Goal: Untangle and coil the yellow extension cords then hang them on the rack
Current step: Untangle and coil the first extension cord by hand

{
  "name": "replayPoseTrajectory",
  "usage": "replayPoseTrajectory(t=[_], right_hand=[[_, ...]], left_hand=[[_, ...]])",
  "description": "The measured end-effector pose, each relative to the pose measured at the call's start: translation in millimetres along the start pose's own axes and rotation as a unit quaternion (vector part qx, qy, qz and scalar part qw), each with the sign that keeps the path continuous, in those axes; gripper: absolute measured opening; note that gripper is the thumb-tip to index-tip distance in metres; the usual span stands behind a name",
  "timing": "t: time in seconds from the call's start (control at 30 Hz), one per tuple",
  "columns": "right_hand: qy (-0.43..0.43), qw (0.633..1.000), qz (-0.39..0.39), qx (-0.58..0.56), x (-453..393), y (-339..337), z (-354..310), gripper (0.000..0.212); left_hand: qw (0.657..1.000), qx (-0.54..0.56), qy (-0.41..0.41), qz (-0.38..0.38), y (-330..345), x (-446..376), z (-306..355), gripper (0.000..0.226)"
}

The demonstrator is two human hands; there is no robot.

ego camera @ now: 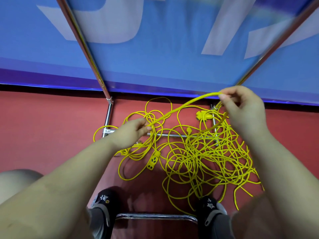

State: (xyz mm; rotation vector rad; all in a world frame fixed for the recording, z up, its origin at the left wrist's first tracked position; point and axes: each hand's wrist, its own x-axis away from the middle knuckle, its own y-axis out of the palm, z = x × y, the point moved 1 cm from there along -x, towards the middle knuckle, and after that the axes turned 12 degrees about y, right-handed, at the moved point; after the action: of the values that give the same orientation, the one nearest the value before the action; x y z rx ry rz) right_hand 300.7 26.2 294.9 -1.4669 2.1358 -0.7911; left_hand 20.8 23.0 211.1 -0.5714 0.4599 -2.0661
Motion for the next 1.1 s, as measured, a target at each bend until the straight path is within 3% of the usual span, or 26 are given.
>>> replayPoseTrajectory(t=[0.13, 0.27, 0.33, 0.4, 0.47, 0.6, 0.77, 0.93, 1.03, 1.1], right_hand=[[0.061, 0.995, -0.021, 0.07, -2.8, 3.6, 9.7, 0.019], [-0.025, 0.979, -0.178, 0.091, 24.0, 28.3, -5.5, 0.041], [-0.021, 0.961, -0.265, 0.074, 36.6, 43.8, -9.7, 0.035], [0.001, 0.954, -0.295, 0.056, 41.6, 53.9, -13.4, 0.02], [0.021, 0.956, -0.292, 0.017, 39.6, 57.1, -17.1, 0.006], [0.01, 0.962, -0.273, -0.025, 39.9, 54.6, -22.1, 0.024], [-0.053, 0.969, -0.236, -0.039, 40.4, 46.4, -29.6, 0.016], [-0.011, 0.988, -0.111, -0.109, 20.1, 28.1, -20.7, 0.016], [0.03, 0.997, -0.065, -0.038, 7.2, 25.5, -2.6, 0.011], [0.055, 0.997, -0.059, 0.021, 4.8, 27.1, 4.6, 0.025]], left_hand=[[0.997, 0.052, 0.04, 0.034, 0.9, -3.9, 13.3, 0.022], [0.992, 0.071, 0.096, 0.037, 5.2, -5.9, 33.4, 0.025], [0.989, 0.078, 0.115, 0.041, 7.2, -8.3, 42.5, 0.024], [0.985, 0.084, 0.136, 0.059, 6.4, -11.3, 50.0, 0.02], [0.982, 0.091, 0.147, 0.074, 4.2, -13.4, 52.9, 0.018], [0.988, 0.095, 0.113, 0.05, 4.9, -11.2, 43.5, 0.023], [0.996, 0.079, 0.048, 0.003, 3.9, -8.2, 24.8, 0.067], [0.999, 0.013, -0.032, 0.016, 3.2, -7.3, 4.0, 0.041], [0.997, 0.05, -0.007, 0.059, -0.4, -9.3, 13.0, 0.037], [0.994, 0.072, 0.012, 0.086, -1.8, -10.7, 18.4, 0.04]])
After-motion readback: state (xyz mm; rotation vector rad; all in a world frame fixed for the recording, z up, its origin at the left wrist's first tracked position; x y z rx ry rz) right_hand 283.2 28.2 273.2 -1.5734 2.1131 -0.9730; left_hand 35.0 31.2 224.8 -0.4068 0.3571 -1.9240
